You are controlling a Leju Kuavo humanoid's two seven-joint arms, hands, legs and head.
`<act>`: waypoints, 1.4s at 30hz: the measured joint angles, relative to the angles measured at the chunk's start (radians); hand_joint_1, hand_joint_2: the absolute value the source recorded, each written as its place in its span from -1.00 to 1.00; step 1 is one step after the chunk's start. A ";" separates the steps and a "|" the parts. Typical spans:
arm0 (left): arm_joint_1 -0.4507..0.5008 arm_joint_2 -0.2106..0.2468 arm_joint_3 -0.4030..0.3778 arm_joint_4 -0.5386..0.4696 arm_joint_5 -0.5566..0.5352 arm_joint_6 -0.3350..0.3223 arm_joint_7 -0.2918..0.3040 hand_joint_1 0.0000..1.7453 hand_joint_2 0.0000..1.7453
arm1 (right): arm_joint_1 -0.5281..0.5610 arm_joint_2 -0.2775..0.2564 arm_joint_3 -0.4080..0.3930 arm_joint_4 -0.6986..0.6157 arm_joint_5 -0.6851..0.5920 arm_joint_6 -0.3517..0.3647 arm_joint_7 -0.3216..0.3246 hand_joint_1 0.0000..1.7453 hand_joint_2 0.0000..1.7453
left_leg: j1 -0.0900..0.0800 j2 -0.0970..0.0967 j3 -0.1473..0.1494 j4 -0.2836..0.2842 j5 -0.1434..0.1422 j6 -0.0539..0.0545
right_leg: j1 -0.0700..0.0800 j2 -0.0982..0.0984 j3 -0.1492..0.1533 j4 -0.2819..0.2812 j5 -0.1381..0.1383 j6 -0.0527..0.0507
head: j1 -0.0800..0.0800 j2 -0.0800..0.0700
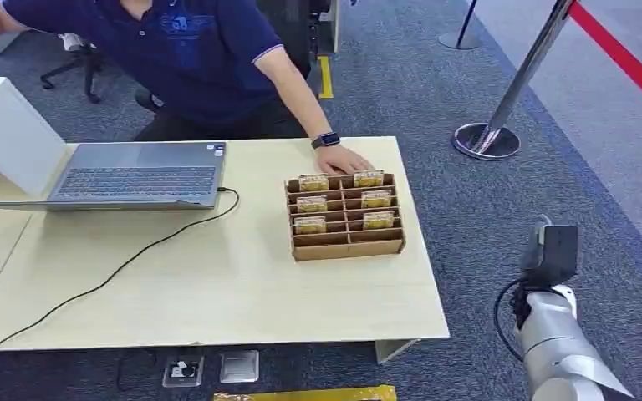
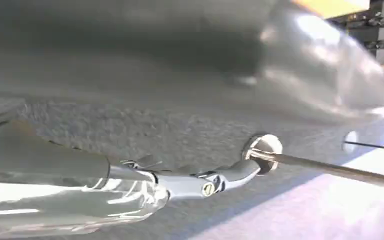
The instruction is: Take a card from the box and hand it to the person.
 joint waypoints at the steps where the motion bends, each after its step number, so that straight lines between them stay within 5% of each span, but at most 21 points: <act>1: 0.000 0.000 0.001 0.000 0.000 0.000 0.000 -1.00 -1.00 | 0.018 0.006 0.021 -0.039 0.001 -0.011 0.000 -1.00 -1.00 | 0.000 0.000 0.000 0.000 0.000 0.000 | 0.000 0.000 0.000 0.000 0.000 0.000 | 0.002 0.000; 14: 0.001 -0.006 0.001 0.000 -0.013 0.005 -0.003 -1.00 -1.00 | 0.202 0.057 0.264 -0.412 0.093 -0.178 0.000 -1.00 -1.00 | 0.000 0.000 0.000 0.000 0.000 0.000 | 0.000 0.000 0.000 0.000 0.000 0.000 | 0.000 0.000; 15: 0.001 -0.006 0.001 0.000 -0.014 0.005 -0.003 -1.00 -1.00 | 0.212 0.058 0.278 -0.432 0.109 -0.195 0.002 -1.00 1.00 | 0.000 0.000 0.000 0.000 0.000 0.000 | 0.000 0.000 0.000 0.000 0.000 0.000 | 0.000 0.000; 28: -0.009 -0.008 0.002 0.000 -0.016 0.000 -0.003 -1.00 -1.00 | 0.332 0.090 0.474 -0.660 0.410 -0.409 0.104 -1.00 1.00 | 0.000 0.001 0.000 0.000 0.000 0.000 | 0.000 0.000 0.000 0.000 0.000 0.000 | 0.000 0.000; 42: -0.023 -0.010 0.013 0.000 -0.013 -0.017 0.002 -1.00 -1.00 | 0.396 0.124 0.536 -0.807 0.876 -0.545 0.295 -1.00 1.00 | 0.000 0.001 0.000 0.000 0.000 0.000 | 0.000 0.000 0.000 0.000 0.000 0.000 | 0.000 0.000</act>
